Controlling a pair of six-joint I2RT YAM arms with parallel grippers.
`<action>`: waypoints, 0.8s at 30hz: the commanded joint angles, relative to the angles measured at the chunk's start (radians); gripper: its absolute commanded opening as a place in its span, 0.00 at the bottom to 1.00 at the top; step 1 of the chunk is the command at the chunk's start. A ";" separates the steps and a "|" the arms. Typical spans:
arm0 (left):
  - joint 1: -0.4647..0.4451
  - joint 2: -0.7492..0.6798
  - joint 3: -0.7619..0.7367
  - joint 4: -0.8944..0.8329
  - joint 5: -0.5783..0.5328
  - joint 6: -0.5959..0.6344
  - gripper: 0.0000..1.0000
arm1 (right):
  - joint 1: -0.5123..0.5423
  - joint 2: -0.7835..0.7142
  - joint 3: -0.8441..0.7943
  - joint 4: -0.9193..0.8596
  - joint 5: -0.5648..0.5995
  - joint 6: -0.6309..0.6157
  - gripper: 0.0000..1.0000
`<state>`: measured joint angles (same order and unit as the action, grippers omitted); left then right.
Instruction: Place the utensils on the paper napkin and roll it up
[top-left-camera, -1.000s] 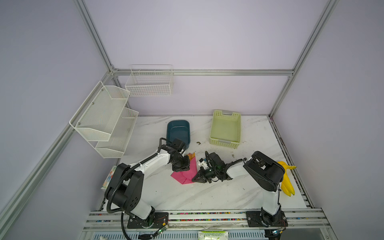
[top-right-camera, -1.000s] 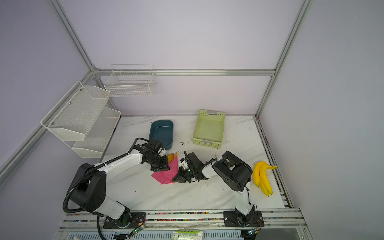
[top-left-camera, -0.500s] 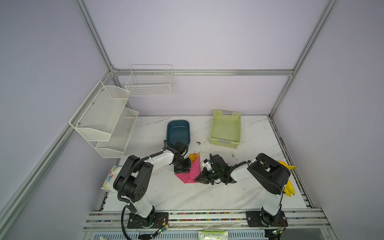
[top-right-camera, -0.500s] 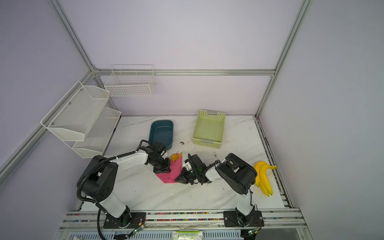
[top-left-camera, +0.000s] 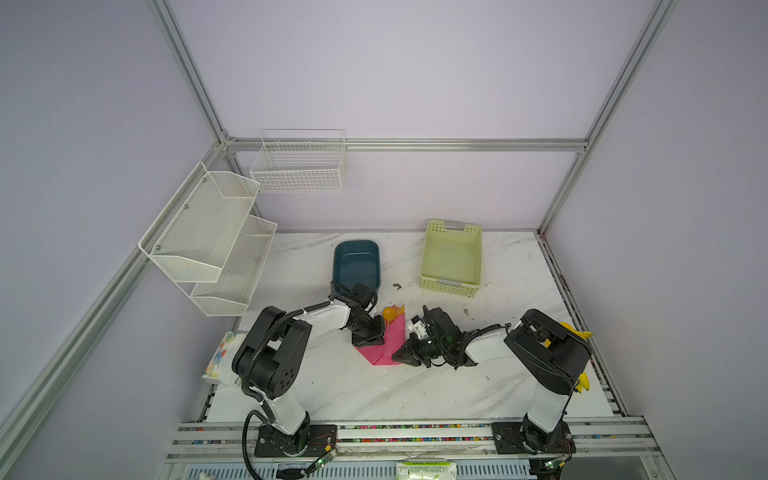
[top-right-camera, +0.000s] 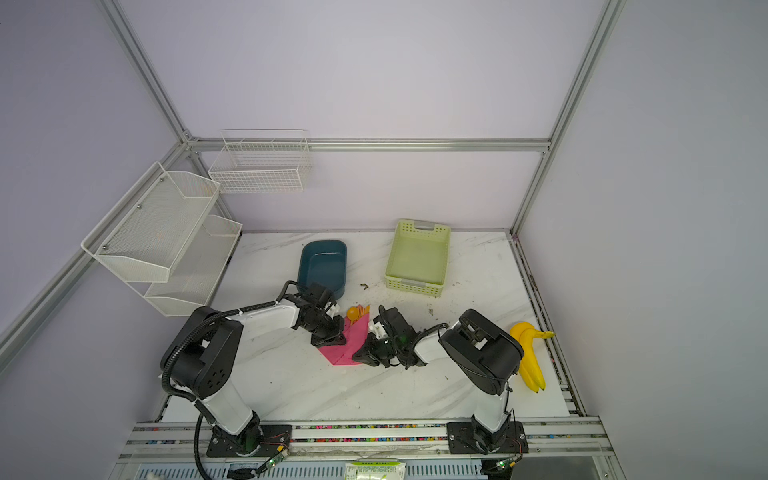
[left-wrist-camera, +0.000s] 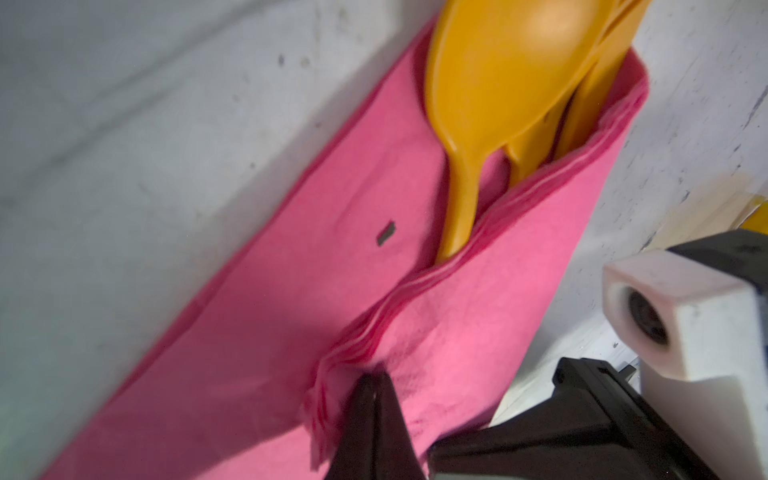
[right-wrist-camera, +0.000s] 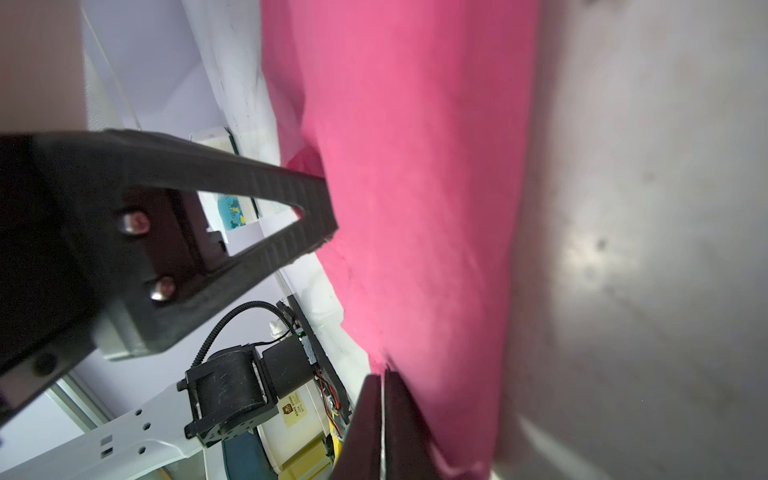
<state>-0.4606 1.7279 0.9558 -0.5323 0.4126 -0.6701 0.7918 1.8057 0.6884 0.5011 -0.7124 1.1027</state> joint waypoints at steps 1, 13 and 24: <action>-0.010 0.035 -0.020 -0.008 -0.048 0.016 0.04 | -0.016 -0.040 0.070 -0.021 -0.023 -0.037 0.12; -0.012 0.022 -0.035 -0.008 -0.070 0.022 0.04 | -0.093 0.163 0.280 -0.022 -0.075 -0.087 0.05; -0.012 0.015 -0.032 -0.012 -0.066 0.021 0.03 | -0.092 0.241 0.377 -0.279 0.018 -0.216 0.00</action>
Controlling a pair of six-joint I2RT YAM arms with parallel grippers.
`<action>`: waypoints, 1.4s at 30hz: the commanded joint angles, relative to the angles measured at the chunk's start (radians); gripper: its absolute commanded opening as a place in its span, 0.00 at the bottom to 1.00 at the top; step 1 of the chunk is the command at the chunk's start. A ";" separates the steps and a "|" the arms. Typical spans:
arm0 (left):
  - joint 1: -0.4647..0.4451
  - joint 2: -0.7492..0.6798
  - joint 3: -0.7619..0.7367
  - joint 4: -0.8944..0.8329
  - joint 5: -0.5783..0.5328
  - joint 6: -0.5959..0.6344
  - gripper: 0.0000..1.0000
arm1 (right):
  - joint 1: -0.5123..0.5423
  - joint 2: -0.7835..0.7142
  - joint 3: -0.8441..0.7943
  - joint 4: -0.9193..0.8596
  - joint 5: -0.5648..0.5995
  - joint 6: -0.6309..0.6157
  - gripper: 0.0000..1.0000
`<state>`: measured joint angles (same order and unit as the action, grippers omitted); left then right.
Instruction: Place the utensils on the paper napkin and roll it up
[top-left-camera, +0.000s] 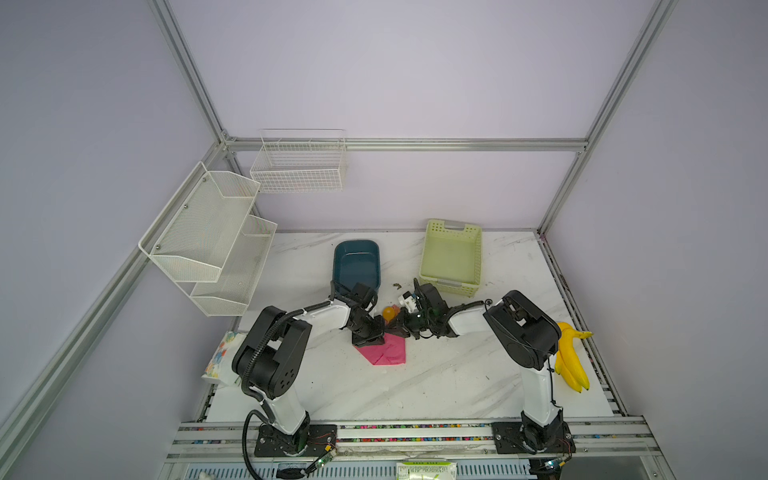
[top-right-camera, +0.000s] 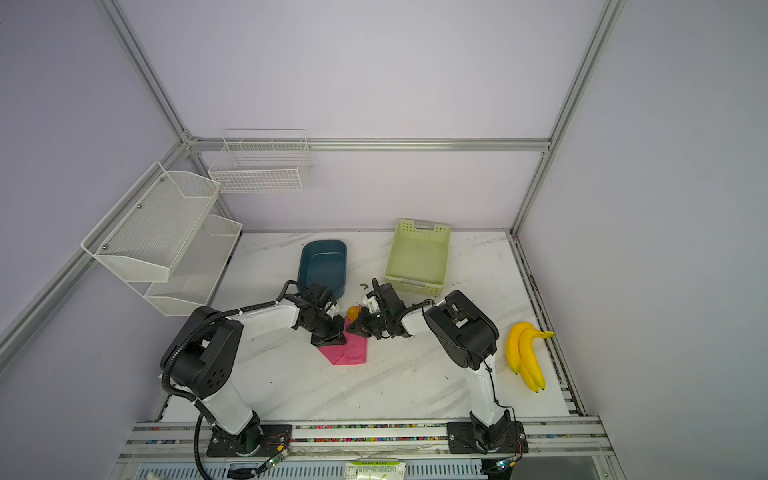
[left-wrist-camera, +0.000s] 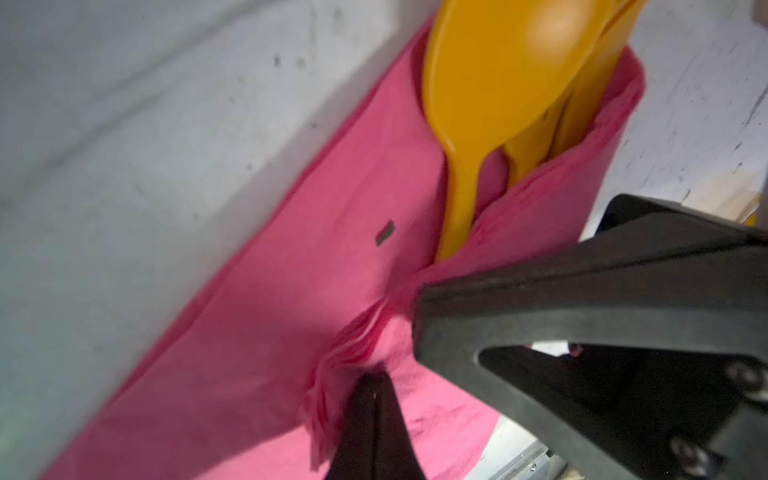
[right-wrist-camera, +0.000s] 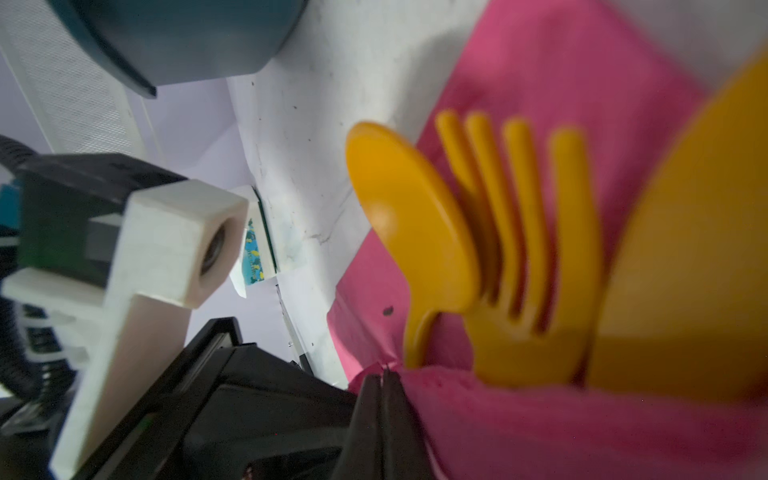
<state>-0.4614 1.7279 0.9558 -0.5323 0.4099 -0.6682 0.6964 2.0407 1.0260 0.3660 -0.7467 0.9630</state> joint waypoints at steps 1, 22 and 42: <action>-0.011 0.016 -0.033 -0.012 -0.063 0.021 0.03 | 0.003 0.006 0.056 -0.203 0.077 -0.110 0.00; -0.012 0.019 -0.039 -0.007 -0.067 0.010 0.03 | 0.109 -0.016 0.274 -0.619 0.308 -0.272 0.00; 0.054 -0.196 -0.061 -0.011 -0.129 -0.026 0.08 | 0.117 0.054 0.282 -0.679 0.364 -0.316 0.00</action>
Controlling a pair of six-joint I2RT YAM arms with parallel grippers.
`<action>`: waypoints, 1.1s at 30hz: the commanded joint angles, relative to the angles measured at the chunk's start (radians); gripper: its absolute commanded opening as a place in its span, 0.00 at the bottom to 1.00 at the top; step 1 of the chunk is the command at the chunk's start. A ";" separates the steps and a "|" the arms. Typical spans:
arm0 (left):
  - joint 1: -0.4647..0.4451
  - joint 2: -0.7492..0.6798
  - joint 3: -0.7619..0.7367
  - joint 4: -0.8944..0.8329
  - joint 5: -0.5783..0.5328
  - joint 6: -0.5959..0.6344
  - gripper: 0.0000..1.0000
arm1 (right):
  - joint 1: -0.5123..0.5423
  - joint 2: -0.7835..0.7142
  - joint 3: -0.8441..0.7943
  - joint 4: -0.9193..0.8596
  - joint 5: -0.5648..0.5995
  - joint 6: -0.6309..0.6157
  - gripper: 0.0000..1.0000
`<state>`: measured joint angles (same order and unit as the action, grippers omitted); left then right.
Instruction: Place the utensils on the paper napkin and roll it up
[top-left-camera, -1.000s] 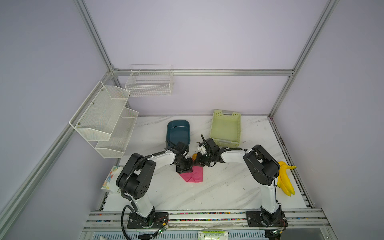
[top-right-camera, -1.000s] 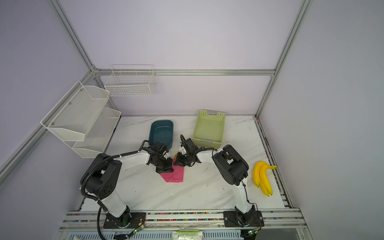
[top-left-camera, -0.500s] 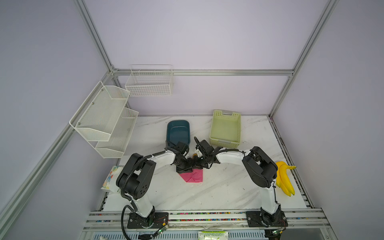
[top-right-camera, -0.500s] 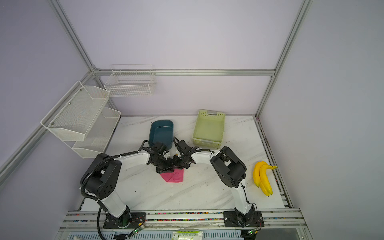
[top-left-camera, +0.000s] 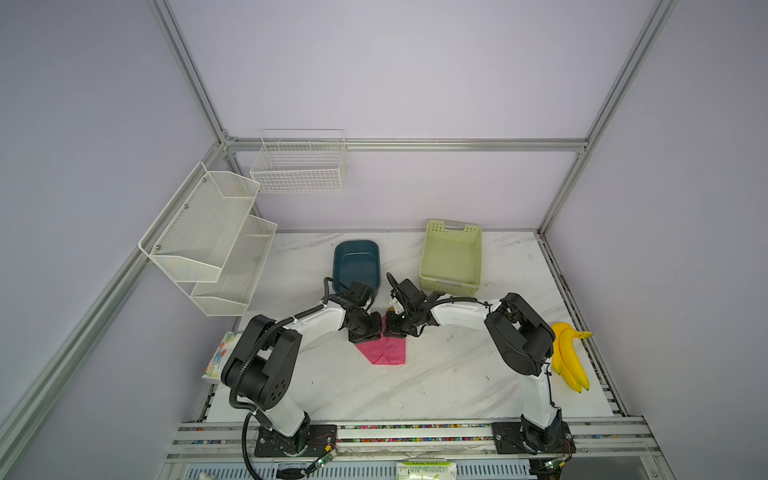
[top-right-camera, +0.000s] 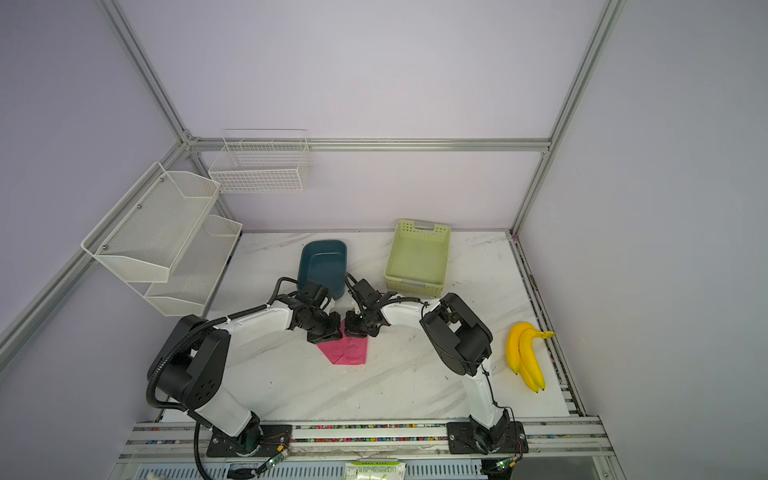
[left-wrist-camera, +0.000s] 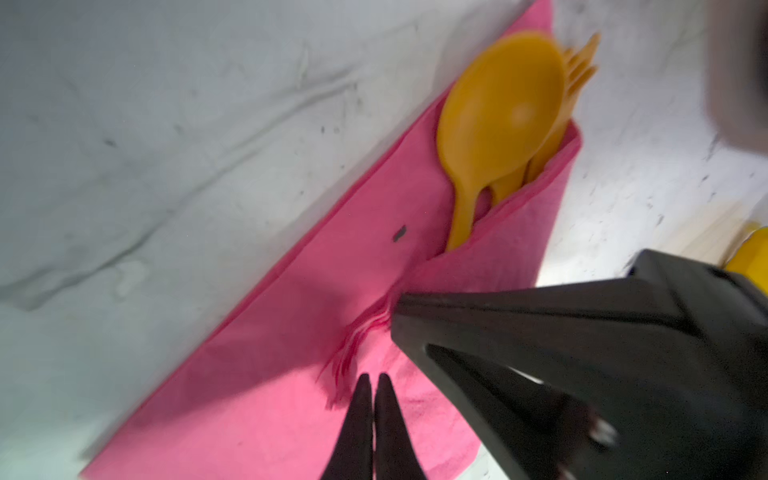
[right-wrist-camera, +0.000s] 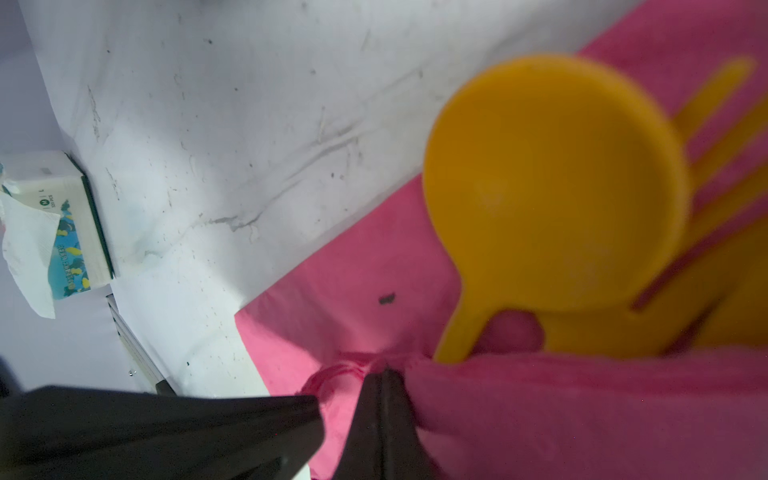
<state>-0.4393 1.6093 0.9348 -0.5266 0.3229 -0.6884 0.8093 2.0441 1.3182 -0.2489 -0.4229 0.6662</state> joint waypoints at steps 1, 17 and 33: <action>0.047 -0.096 -0.049 -0.021 -0.046 -0.002 0.10 | 0.004 0.053 -0.010 -0.065 0.039 -0.020 0.00; 0.200 -0.135 -0.234 0.033 0.050 -0.007 0.40 | 0.004 0.048 -0.006 -0.070 0.034 -0.020 0.00; 0.206 -0.121 -0.254 0.282 0.265 0.024 0.46 | 0.004 0.046 0.006 -0.082 0.018 -0.028 0.00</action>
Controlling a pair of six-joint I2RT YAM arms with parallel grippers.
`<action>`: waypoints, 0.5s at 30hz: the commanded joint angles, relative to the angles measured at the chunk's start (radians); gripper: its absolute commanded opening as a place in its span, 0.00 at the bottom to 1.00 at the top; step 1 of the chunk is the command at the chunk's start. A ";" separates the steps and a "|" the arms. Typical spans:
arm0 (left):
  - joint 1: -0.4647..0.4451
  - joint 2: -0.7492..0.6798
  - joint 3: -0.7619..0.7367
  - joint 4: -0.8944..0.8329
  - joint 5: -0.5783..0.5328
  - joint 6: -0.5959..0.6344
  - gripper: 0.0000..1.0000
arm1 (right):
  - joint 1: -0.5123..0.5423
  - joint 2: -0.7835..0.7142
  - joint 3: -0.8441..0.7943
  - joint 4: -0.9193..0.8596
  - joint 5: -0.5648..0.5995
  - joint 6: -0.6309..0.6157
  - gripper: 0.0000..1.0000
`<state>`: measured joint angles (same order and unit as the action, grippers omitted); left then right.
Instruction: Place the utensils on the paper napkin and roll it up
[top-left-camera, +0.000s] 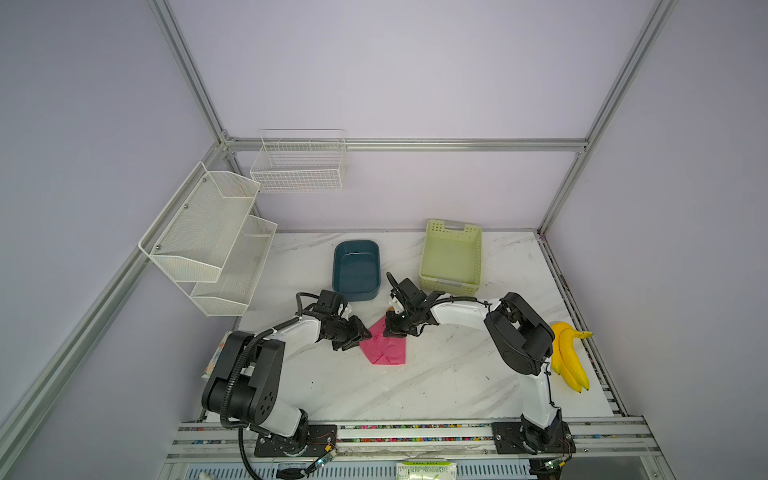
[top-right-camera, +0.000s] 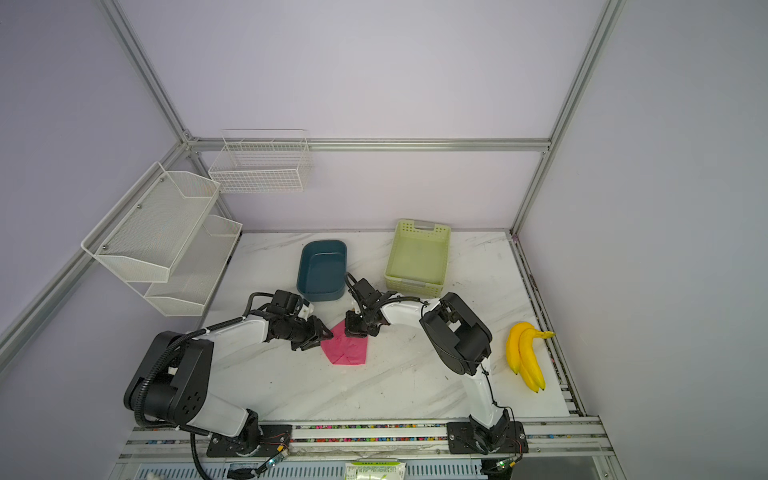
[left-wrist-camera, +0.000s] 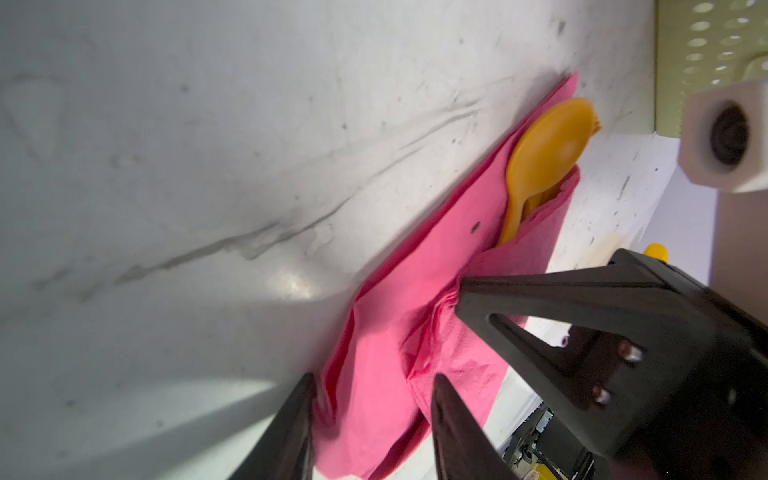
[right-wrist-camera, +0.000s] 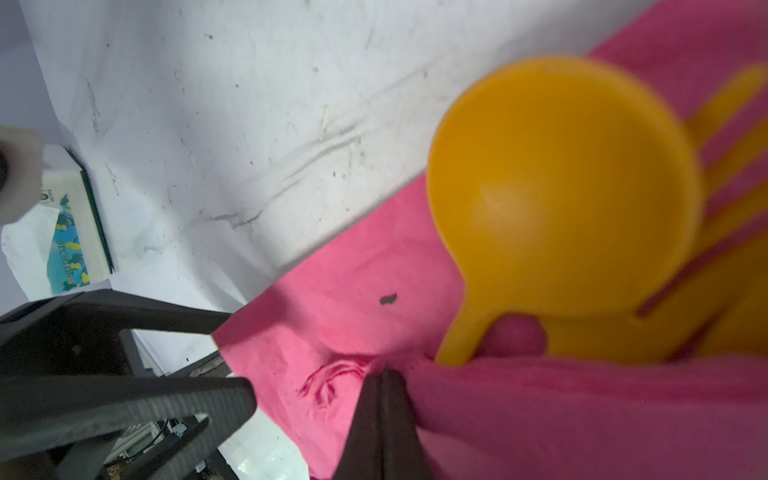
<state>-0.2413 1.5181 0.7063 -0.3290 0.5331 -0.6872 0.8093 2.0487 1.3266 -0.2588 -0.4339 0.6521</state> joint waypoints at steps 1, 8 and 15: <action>0.008 -0.039 -0.019 0.089 0.051 0.030 0.46 | 0.004 0.040 -0.003 -0.071 0.028 -0.014 0.00; 0.008 -0.018 0.013 0.087 0.070 0.048 0.46 | 0.004 0.030 -0.012 -0.065 0.024 -0.014 0.00; 0.008 0.003 0.010 0.005 0.041 0.065 0.43 | 0.003 0.021 -0.017 -0.062 0.023 -0.012 0.00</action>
<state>-0.2413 1.5211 0.7067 -0.2939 0.5716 -0.6518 0.8093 2.0487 1.3266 -0.2588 -0.4347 0.6479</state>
